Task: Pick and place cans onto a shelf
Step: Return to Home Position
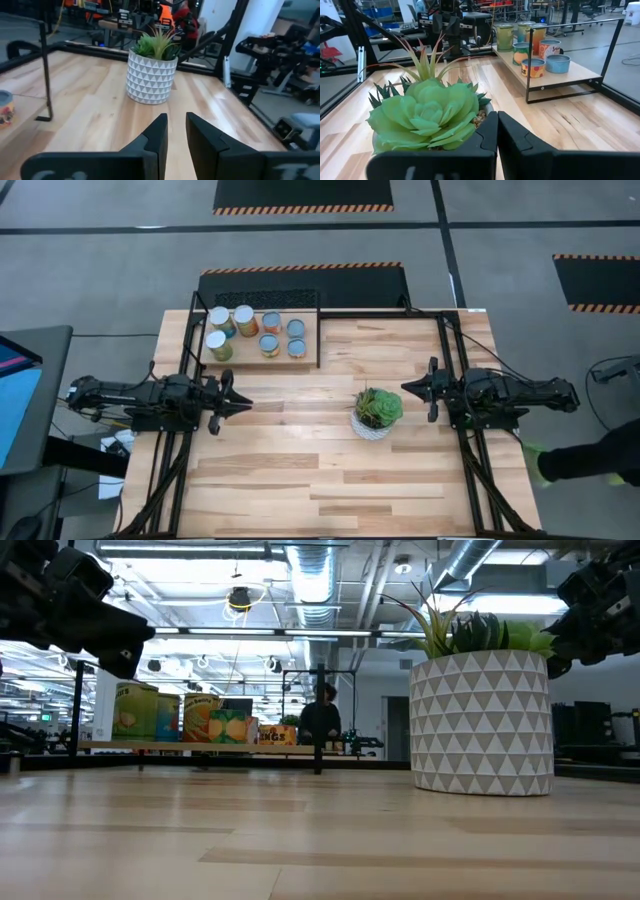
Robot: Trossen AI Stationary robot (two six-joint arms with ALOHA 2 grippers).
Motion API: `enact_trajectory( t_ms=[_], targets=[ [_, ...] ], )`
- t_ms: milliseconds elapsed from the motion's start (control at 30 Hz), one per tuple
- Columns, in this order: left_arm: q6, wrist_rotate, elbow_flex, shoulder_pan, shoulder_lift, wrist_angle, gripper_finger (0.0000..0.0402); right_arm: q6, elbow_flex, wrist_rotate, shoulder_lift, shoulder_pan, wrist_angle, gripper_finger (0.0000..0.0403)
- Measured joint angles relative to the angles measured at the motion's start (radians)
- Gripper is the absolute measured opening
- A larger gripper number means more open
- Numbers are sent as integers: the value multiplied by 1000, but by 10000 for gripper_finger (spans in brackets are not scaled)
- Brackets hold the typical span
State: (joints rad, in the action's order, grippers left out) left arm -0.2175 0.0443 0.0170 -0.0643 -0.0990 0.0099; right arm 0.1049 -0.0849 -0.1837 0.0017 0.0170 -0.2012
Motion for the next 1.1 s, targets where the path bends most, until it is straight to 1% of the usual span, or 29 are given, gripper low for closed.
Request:
enact_trajectory(
  t_ms=[67, 233, 1100],
  targets=[
    [34, -12, 0, 0, 0, -2, 57, 0, 0, 0, 0, 0, 0, 28],
    [38, -30, 0, 0, 0, -5, 57, 0, 0, 0, 0, 0, 0, 28],
    [38, -30, 2, 0, 0, -6, 57, 1, 2, 0, 0, 0, 0, 28]
  ],
)
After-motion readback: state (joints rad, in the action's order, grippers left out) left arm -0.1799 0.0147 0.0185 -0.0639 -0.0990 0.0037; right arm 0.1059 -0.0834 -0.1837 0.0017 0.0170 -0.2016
